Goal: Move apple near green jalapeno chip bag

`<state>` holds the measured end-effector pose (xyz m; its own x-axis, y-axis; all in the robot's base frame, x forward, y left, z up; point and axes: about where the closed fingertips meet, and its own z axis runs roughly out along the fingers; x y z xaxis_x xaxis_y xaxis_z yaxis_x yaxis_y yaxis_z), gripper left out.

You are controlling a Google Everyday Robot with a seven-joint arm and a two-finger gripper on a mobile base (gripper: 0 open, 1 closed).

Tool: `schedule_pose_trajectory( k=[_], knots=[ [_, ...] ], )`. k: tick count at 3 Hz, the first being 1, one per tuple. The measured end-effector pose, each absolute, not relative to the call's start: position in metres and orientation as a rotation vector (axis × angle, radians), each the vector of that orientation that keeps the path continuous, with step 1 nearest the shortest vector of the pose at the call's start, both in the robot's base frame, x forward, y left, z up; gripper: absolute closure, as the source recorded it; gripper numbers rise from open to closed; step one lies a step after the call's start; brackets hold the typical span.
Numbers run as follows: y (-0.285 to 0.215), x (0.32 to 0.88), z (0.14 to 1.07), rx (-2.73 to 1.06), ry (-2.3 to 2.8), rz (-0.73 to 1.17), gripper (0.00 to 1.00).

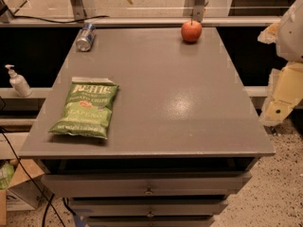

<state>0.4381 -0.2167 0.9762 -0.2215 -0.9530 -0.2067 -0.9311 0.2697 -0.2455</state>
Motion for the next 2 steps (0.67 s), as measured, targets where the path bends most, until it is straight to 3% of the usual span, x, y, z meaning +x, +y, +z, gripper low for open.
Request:
schedule_pose_trajectory(
  k=[2],
  knots=[
    [-0.206, 0.456, 0.978, -1.690, 2.159, -0.073, 0.00]
  ],
)
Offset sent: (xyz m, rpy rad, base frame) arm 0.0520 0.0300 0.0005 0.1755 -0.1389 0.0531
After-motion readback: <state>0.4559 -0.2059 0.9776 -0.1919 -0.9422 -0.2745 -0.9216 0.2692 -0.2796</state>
